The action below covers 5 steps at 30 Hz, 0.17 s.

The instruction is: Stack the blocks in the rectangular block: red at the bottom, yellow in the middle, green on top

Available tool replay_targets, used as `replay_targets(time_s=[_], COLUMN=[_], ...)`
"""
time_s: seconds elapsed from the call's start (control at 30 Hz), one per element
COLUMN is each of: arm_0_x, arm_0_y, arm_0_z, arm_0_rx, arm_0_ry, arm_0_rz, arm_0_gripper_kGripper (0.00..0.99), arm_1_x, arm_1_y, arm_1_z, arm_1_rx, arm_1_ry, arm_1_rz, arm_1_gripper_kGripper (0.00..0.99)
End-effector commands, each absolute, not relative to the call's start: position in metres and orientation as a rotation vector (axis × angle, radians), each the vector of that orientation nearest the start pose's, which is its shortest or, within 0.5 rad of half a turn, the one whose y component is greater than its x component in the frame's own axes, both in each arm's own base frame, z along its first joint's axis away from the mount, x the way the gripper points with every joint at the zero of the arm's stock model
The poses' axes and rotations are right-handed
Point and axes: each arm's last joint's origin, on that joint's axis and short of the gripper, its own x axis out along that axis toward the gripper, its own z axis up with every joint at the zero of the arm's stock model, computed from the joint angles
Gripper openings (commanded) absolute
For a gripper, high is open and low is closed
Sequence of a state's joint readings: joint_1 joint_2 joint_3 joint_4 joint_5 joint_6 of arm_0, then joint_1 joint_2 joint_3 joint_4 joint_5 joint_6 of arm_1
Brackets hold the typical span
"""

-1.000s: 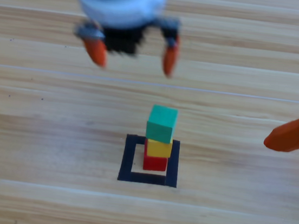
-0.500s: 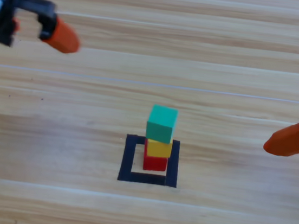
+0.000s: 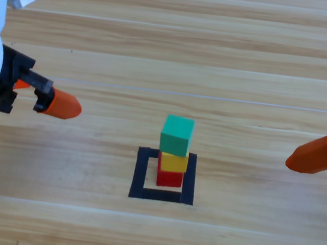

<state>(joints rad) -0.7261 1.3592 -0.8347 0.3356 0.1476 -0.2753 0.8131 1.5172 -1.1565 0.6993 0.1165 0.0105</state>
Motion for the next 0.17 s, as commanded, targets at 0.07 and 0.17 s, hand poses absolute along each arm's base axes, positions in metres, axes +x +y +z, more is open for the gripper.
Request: replay_targets(time_s=[0.07,0.17], arm_0_x=[0.1683,0.1662], arm_0_y=[-0.1236,-0.1199], arm_0_z=[0.2907,0.2912], arm_0_rx=[0.087,0.091], arm_0_ry=[0.857,0.850], arm_0_rz=[-0.418,-0.414], arm_0_gripper_kGripper=[0.990,0.990], arm_1_x=[0.1873,0.1879], arm_1_y=[0.1993,0.1999], arm_1_z=[0.3105,0.3100], arm_1_rx=[-0.375,-0.375], arm_1_ry=[1.091,1.093], arm_1_rz=[0.812,0.811], arm_1_gripper_kGripper=[0.989,0.989])
